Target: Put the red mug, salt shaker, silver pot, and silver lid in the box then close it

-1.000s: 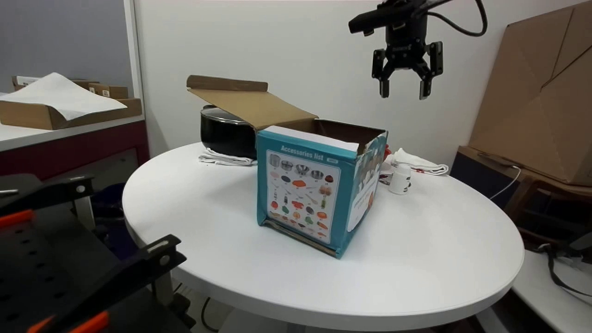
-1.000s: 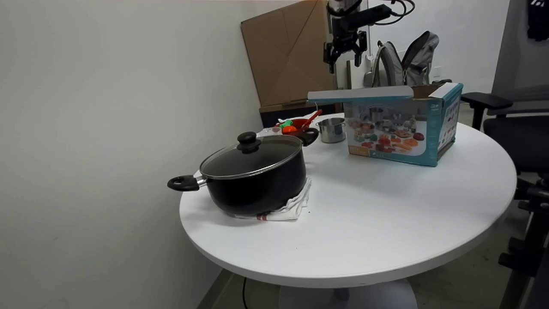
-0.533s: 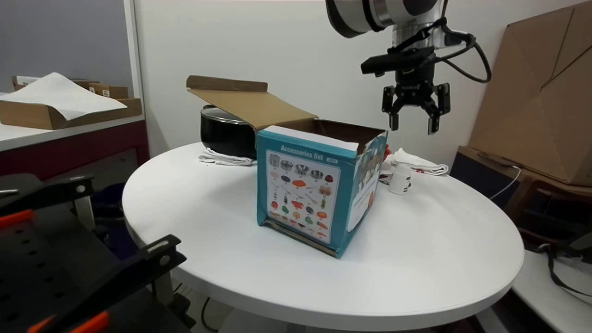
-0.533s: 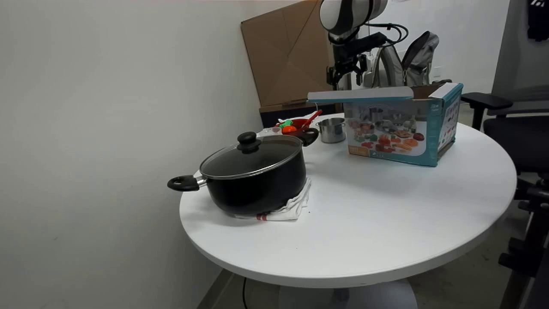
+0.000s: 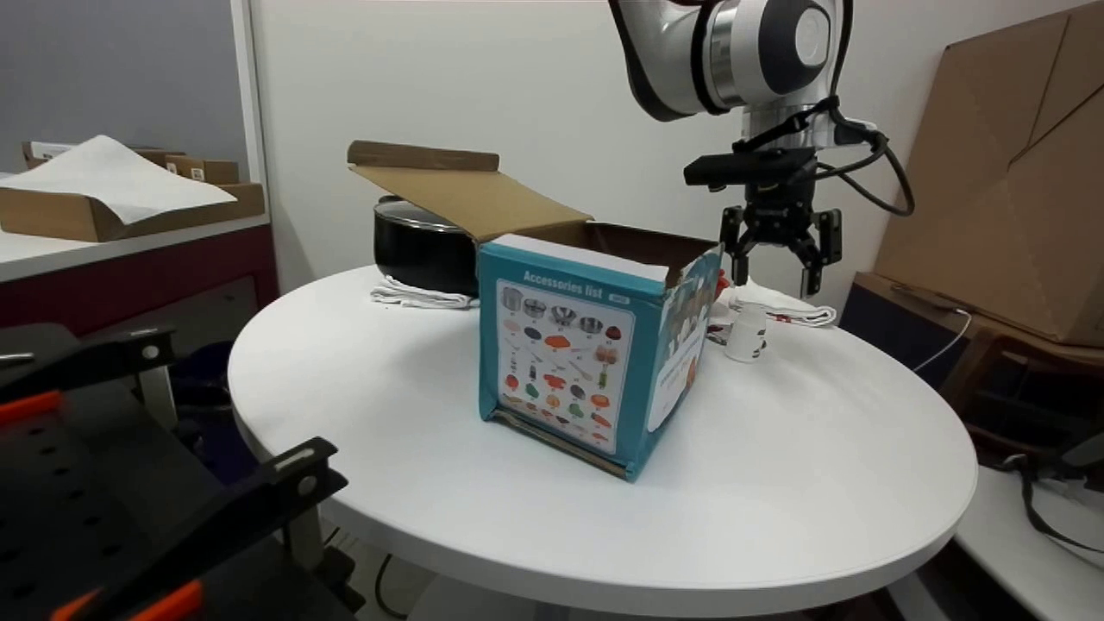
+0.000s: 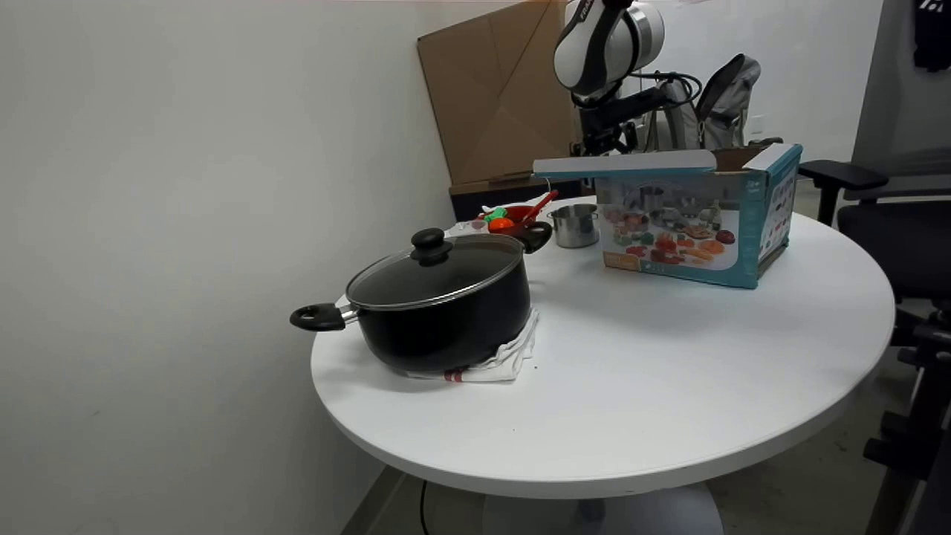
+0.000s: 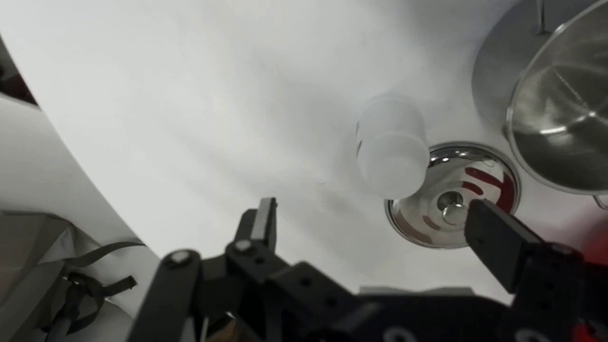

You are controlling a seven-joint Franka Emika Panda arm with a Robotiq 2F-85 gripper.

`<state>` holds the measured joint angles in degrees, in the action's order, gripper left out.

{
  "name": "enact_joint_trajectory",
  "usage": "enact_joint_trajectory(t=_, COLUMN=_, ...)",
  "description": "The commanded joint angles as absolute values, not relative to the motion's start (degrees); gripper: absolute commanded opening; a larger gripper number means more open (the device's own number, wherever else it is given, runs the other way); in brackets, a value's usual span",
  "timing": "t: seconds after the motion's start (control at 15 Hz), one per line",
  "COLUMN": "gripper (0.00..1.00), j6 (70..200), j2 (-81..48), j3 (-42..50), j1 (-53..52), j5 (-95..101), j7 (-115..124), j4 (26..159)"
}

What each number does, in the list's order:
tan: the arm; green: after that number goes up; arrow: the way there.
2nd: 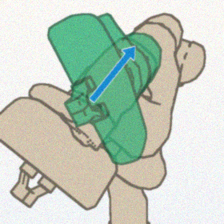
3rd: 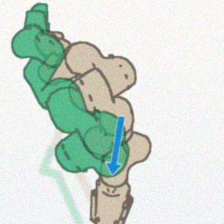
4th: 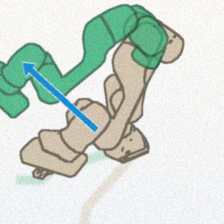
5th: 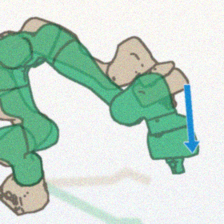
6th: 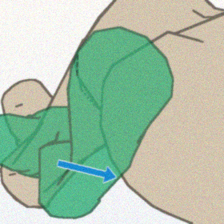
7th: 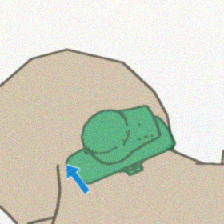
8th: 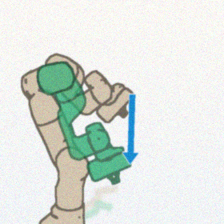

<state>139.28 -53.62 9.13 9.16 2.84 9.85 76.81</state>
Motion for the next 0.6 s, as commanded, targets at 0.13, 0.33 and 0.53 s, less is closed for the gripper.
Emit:
enact_joint_trajectory(t=0.13, gripper=1.0, j6=134.38, j2=-59.42, j3=7.4, j1=10.99, j5=-0.57, j7=9.28, j4=68.35)
enact_joint_trajectory(t=0.33, gripper=0.74, j6=133.17, j2=-61.34, j3=6.86, j1=11.58, j5=-1.28, j7=9.1, j4=66.09)
enact_joint_trajectory(t=0.53, gripper=0.62, j6=132.83, j2=-62.64, j3=6.63, j1=12.0, j5=-1.6, j7=8.77, j4=64.84)
